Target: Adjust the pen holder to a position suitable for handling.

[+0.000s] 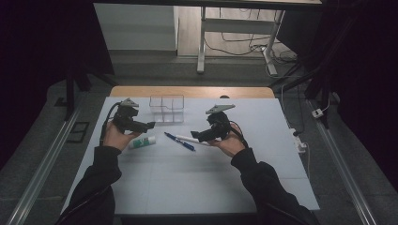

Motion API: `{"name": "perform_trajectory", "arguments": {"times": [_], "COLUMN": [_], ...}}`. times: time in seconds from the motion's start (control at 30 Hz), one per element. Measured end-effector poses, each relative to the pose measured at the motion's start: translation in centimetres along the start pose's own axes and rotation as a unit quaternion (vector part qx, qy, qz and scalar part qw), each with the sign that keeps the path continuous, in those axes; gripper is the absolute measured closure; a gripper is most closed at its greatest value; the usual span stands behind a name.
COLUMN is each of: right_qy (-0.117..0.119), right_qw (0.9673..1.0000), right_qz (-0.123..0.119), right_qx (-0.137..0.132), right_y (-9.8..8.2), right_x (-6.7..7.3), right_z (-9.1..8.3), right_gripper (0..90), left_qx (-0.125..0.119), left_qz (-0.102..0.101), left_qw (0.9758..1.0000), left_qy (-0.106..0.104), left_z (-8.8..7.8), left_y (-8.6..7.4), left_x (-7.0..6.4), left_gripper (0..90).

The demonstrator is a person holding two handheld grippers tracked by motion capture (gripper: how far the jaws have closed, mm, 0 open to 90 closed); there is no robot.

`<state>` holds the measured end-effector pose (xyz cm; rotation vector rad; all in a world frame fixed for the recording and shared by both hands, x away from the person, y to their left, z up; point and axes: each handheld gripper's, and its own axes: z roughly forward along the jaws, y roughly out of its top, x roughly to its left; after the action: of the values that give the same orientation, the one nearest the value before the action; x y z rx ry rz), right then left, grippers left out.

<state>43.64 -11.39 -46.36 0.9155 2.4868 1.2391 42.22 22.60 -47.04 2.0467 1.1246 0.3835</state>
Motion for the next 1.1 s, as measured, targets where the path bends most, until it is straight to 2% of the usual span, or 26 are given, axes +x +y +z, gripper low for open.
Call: {"name": "perform_trajectory", "arguments": {"times": [0.2, 0.37, 0.63, 0.67, 0.87, 0.93, 1.1], "right_qy": [-0.006, -0.013, -0.014, -0.014, -0.008, -0.012, 0.003], "right_qw": [1.0000, 0.9999, 0.9998, 0.9997, 0.9998, 0.9998, 0.9999], "right_qz": [0.000, -0.005, -0.014, -0.018, -0.016, -0.017, -0.011], "right_qx": [-0.001, -0.002, 0.002, 0.005, 0.004, 0.007, 0.011], "right_y": [0.7, 1.3, 2.1, 2.3, 3.3, 3.6, 4.5], "right_x": [-0.4, -0.5, -0.6, -0.6, -0.9, -1.0, -1.3], "right_z": [0.9, 1.7, 2.8, 3.0, 3.6, 3.8, 4.3], "right_gripper": [0.0, 0.9, 7.5, 10.4, 22.5, 31.4, 54.0], "left_qx": [-0.003, -0.009, 0.004, 0.011, 0.017, 0.020, 0.030], "left_qz": [0.001, -0.014, -0.011, -0.007, -0.015, -0.016, -0.017], "left_qw": [0.9998, 0.9995, 0.9993, 0.9990, 0.9986, 0.9985, 0.9980], "left_qy": [0.017, 0.026, 0.036, 0.043, 0.047, 0.048, 0.053], "left_z": [0.1, 0.1, 0.9, 1.2, 2.0, 2.2, 2.8], "left_y": [1.4, 3.0, 4.8, 5.3, 6.8, 7.2, 7.7], "left_x": [1.1, 2.4, 3.2, 3.3, 3.7, 3.8, 4.0], "left_gripper": [15.8, 25.1, 40.6, 42.5, 51.8, 55.3, 62.9]}}
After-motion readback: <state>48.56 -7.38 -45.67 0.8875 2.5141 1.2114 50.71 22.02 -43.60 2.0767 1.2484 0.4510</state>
